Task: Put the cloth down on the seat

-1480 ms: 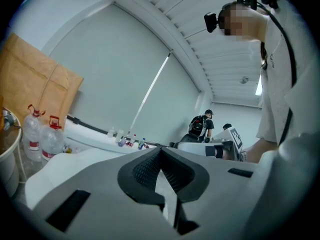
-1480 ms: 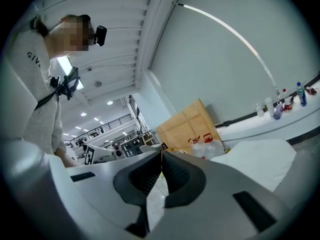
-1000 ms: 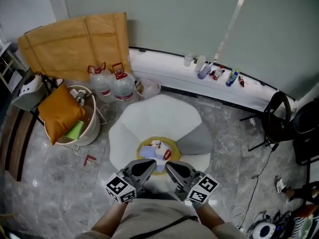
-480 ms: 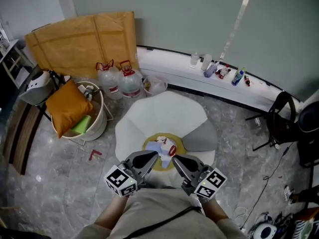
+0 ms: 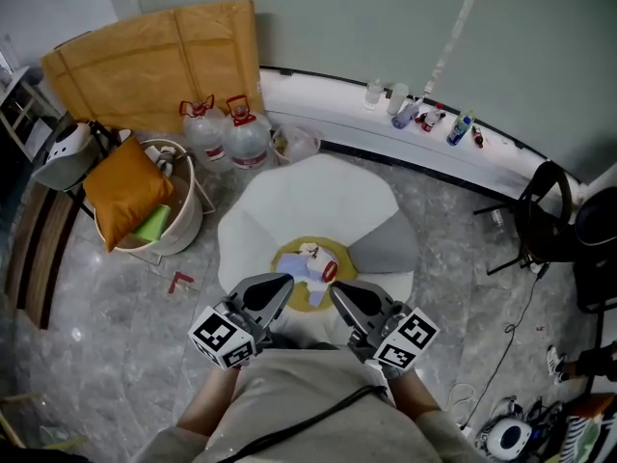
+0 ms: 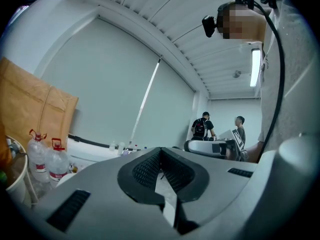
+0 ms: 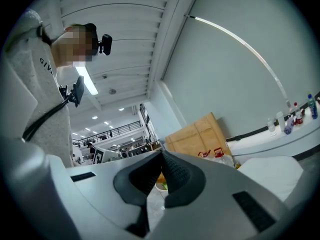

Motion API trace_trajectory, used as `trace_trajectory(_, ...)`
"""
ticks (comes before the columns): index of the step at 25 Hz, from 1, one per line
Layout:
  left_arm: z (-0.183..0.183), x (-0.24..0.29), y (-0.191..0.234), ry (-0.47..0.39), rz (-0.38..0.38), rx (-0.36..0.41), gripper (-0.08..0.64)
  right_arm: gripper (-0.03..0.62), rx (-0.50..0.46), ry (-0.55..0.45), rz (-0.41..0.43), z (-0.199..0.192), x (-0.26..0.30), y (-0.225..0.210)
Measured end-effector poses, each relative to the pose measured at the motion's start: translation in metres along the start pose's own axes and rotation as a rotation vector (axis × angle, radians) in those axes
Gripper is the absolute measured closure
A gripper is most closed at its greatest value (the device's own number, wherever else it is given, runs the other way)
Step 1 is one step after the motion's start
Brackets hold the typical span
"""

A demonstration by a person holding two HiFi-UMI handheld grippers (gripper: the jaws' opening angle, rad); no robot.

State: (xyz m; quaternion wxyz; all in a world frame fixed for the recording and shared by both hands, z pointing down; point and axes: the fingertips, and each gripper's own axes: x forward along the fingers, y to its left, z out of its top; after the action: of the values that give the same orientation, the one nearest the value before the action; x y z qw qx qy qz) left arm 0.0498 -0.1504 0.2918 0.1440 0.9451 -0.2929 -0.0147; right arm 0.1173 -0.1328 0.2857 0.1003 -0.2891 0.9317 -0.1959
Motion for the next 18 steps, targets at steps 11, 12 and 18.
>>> trace_trajectory(11,0.0028,0.0047,0.0005,-0.003,0.015,-0.005,0.546,0.575,0.011,0.019,0.014,-0.0042,-0.0068,-0.0072)
trace_trajectory(12,0.0024,0.0041,0.0009,-0.003,0.019,-0.004,0.546,0.575,0.012,0.02,0.023,-0.0042,-0.0067,-0.0067)
trace_trajectory(18,-0.0027,-0.0016,0.0063,0.03,0.048,0.008,0.546,0.575,0.035,0.025,0.074,-0.0057,-0.0009,-0.0029)
